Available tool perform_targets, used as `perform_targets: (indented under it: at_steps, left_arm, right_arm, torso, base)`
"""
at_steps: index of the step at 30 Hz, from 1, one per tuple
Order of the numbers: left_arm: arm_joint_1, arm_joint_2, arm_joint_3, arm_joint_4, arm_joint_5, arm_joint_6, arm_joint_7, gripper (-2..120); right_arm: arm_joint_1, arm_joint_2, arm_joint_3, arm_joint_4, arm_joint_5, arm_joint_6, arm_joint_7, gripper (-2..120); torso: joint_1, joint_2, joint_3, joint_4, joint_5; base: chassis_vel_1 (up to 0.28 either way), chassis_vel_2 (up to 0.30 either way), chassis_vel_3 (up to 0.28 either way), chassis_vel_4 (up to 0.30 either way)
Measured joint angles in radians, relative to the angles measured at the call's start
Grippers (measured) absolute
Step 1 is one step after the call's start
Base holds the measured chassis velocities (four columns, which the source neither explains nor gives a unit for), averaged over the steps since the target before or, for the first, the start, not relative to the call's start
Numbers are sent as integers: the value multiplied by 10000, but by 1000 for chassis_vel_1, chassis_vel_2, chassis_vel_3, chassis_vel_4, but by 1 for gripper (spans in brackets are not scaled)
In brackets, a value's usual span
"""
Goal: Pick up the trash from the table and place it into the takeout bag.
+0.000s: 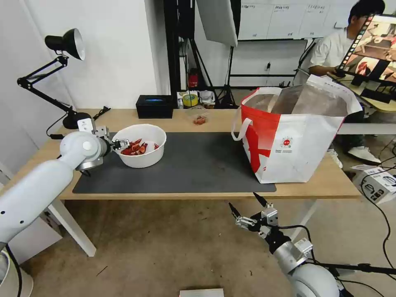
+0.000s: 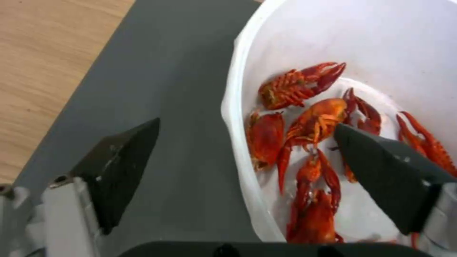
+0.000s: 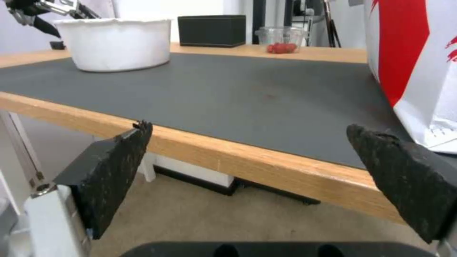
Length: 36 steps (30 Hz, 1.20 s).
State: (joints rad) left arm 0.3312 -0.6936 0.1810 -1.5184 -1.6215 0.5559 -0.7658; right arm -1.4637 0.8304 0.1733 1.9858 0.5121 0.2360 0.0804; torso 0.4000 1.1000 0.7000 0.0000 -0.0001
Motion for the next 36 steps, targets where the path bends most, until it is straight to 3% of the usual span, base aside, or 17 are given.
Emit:
perform_targets:
  at_steps: [7,12,18,23,26,36]
  left_arm:
    - [-206,87,351,54,-203,-58,0,68]
    - [-352,121,542,30,-284,-52,-14,53]
    - [-376,102,696,-81,-298,-117,-272,29]
    - [-362,103,732,-140,-288,-186,-369,16]
    - [-346,90,737,-202,-286,-462,-512,1]
    - [-232,213,563,-820,-129,-904,-470,0]
  right_arm:
    - [0,0,0,0,0,0,0,100]
    - [0,1,0,0,0,0,0,100]
    - [0,0,0,0,0,0,0,100]
    - [0,0,0,0,0,0,0,100]
    - [0,0,0,0,0,0,0,100]
    - [0,1,0,0,0,0,0,100]
  torso:
    - [-1,0,0,1,1]
    - [-1,0,0,0,2]
    - [-1,0,0,0,1]
    - [0,0,0,0,1]
    - [0,0,0,0,1]
    - [-1,0,0,1,1]
  base:
    - [0,0,0,0]
    - [0,0,0,0]
    - [0,0,0,0]
    - [0,0,0,0]
    - [0,0,0,0]
    - [0,0,0,0]
